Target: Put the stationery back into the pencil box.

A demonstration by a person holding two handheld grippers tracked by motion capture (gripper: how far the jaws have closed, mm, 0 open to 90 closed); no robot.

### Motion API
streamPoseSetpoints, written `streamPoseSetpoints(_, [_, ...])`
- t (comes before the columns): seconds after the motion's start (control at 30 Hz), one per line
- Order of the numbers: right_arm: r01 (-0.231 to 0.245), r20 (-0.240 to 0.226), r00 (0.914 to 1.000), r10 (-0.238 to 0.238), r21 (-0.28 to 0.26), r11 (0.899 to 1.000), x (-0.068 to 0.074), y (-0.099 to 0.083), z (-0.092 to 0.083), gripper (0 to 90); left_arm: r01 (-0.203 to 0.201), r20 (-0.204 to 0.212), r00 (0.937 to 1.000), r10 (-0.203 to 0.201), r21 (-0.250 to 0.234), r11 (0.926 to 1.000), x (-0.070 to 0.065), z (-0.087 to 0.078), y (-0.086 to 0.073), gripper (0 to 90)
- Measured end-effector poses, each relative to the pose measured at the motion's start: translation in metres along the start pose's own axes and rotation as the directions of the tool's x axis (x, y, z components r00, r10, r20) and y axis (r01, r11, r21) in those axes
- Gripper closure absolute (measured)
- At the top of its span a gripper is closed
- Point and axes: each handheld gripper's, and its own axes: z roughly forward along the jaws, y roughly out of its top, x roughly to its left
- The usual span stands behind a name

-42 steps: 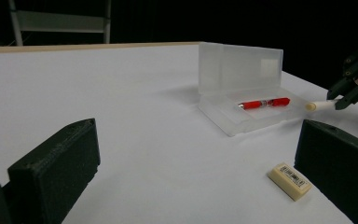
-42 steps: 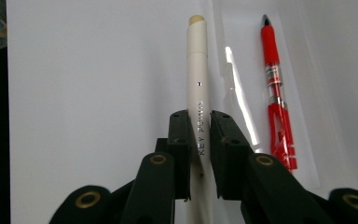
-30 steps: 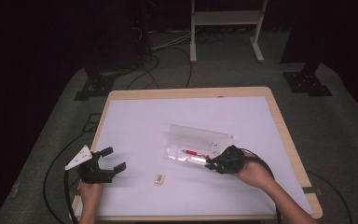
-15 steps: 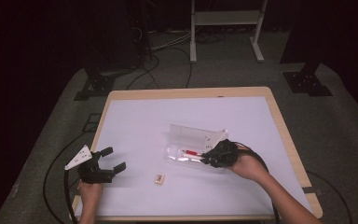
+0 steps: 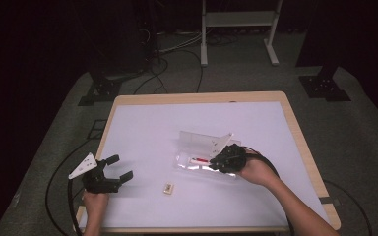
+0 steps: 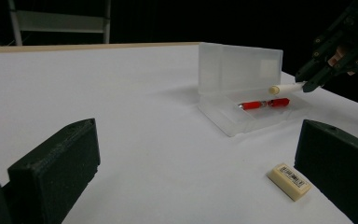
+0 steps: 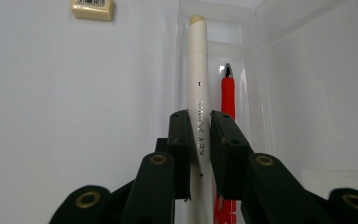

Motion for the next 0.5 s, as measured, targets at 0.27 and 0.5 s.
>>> streamPoseSetpoints(0.27, [-0.001, -0.005, 1.0000, 0.001, 0.013, 1.000, -0.0029, 0.0013, 0.0058, 78.0, 0.000, 0.001, 1.0000, 0.000, 0.000, 1.0000, 0.0000, 0.0000, 0.0000, 0.0])
streamPoseSetpoints(0.5, [-0.007, -0.004, 1.0000, 0.007, 0.022, 1.000, -0.0067, 0.0002, 0.0101, 78.1, -0.001, 0.000, 1.0000, 0.001, 0.003, 1.0000, -0.0001, -0.0001, 0.0000, 0.0])
